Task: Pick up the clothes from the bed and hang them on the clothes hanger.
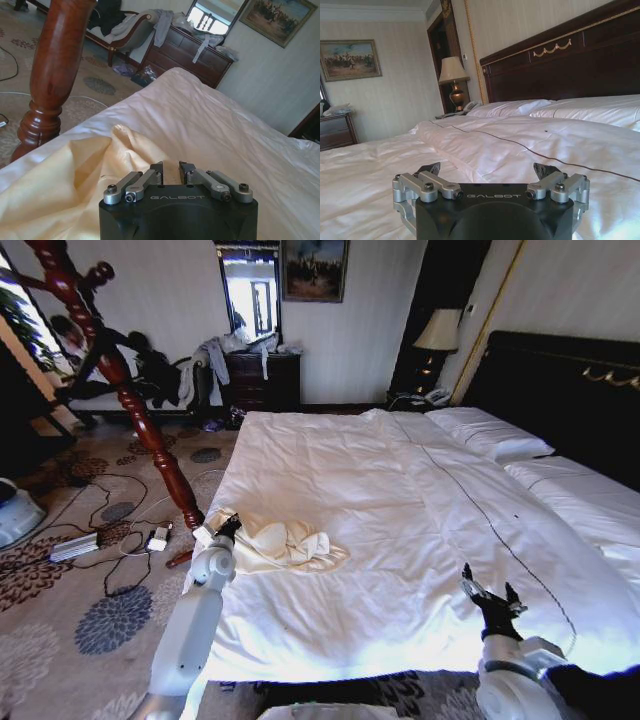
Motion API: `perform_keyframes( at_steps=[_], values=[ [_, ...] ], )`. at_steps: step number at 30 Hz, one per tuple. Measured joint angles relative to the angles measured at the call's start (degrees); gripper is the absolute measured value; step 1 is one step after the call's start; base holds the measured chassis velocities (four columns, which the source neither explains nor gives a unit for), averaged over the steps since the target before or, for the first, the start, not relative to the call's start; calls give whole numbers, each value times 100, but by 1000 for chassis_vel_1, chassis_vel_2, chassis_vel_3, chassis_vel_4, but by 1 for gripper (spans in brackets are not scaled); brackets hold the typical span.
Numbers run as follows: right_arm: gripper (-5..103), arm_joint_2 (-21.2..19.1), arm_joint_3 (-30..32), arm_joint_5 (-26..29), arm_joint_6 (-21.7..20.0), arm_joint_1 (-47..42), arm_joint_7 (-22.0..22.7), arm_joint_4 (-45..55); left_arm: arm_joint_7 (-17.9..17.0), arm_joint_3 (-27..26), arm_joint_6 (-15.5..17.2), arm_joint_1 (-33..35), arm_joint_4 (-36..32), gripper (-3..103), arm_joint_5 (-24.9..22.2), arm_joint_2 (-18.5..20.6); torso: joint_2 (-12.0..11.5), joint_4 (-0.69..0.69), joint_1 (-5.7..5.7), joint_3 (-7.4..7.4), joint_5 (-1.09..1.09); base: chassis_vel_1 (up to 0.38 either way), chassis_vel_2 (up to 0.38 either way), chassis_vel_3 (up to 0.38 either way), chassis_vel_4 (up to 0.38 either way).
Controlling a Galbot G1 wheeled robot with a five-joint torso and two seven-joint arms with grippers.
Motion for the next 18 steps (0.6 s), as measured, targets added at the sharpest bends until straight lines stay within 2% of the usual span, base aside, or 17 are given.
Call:
perform_keyframes(
  at_steps=[18],
  values=[
    [100, -40, -26, 13, -24, 58, 101, -125, -39, -10, 51, 169, -25, 21, 4, -91, 0, 0, 0, 0, 0, 0, 0, 0, 0]
  ],
)
